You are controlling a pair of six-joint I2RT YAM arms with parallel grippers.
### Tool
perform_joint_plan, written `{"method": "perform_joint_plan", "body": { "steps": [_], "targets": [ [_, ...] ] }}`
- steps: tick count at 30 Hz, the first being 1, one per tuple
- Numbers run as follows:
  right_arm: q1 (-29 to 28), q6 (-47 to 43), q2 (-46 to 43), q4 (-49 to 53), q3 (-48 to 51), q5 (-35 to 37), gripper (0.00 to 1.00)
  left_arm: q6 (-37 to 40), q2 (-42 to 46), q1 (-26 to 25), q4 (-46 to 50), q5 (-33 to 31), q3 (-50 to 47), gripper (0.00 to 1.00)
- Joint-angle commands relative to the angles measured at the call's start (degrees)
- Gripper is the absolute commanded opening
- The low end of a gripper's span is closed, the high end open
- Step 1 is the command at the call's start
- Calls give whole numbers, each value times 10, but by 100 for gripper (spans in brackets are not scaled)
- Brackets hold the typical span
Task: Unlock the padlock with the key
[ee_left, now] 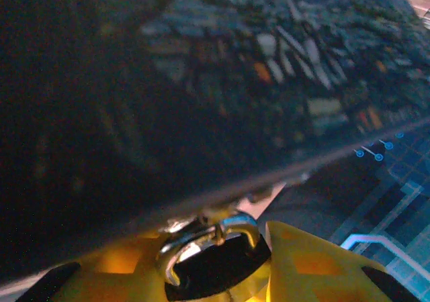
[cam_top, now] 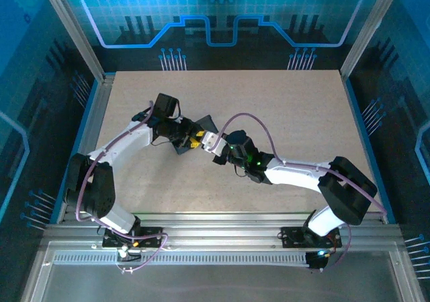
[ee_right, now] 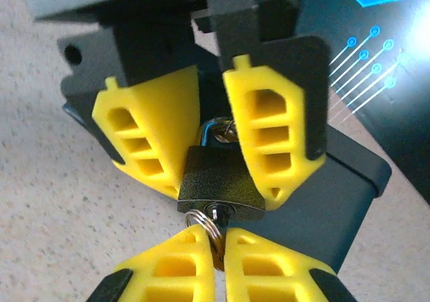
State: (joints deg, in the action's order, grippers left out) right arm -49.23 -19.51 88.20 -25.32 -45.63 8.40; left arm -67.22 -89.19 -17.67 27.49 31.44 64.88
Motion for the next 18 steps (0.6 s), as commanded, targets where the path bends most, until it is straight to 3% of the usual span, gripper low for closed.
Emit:
{"method": "perform_joint_plan", "body": {
  "steps": [1,11,16,18],
  "targets": [
    [-1,197,10,-62,11,-31,0,-1,9,-5,-27,36,7,9],
    [29,656,41,-118,39,-121,0,10,13,-5,-27,22,-3,9],
    [31,663,34,-55,44,-100,0,13,12,-4,-31,22,-12,9],
    [36,651,22,-24,46,-84,1,16,13,-4,-29,22,-12,16]
  ]
}}
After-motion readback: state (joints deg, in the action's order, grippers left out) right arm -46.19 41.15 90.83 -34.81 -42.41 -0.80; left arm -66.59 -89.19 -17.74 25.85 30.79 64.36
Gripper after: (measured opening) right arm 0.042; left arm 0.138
